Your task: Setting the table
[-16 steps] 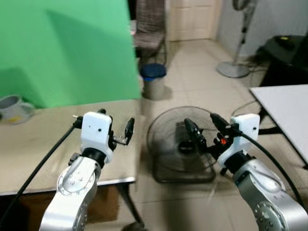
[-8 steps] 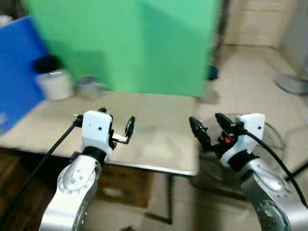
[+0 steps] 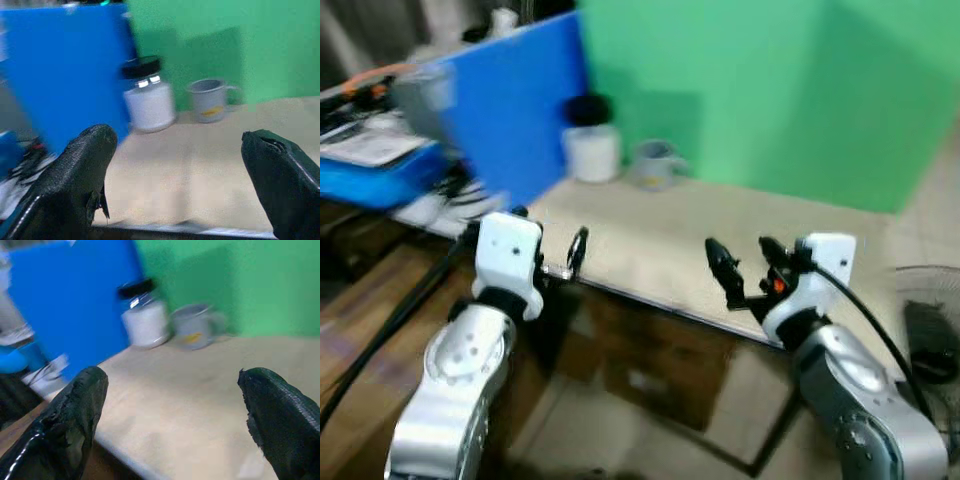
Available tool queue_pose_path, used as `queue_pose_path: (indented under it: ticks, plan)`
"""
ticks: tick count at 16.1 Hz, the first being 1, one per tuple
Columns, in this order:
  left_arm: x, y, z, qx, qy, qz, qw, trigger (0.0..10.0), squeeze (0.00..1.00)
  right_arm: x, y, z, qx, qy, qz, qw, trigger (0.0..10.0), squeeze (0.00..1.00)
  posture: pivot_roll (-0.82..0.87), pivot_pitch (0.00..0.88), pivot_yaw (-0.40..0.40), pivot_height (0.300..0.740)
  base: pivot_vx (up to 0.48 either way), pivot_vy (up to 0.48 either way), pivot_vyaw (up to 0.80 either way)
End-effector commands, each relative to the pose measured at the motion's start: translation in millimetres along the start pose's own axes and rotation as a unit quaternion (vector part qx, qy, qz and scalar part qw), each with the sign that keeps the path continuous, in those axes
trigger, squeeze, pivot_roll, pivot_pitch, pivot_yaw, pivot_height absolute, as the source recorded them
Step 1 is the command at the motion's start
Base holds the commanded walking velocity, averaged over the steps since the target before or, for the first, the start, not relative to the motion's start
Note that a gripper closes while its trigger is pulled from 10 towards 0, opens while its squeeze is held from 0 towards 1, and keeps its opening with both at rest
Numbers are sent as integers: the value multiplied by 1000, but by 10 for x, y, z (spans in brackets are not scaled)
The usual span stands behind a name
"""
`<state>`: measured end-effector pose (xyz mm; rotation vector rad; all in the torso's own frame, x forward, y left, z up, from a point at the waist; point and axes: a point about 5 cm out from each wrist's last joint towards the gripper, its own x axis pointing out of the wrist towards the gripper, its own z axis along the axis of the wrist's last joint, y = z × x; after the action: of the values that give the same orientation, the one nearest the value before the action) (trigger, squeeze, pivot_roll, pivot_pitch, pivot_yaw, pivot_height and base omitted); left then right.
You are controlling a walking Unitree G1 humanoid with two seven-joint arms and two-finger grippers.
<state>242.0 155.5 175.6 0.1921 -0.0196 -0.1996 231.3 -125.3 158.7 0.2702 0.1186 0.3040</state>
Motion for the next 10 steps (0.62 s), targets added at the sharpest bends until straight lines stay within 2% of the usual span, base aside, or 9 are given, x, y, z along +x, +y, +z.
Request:
queue_pose_path:
  ticks: [1,4,10]
  plan:
    - [0,74,-2,1,2,16,1000,10000,0,20,30,10,8,2,6,1000,10000,0,141,0,50,740,0,0,0]
    - [28,81,13,-12,-3,11,1000,10000,0,49,32,22,-2,4,6,1000,10000,0,141,0,47,740,0,0,0]
    - [20,79,7,-21,-1,5,1000,10000,0,79,36,24,-3,6,4,1000,10000,0,142,0,44,740,333,0,0]
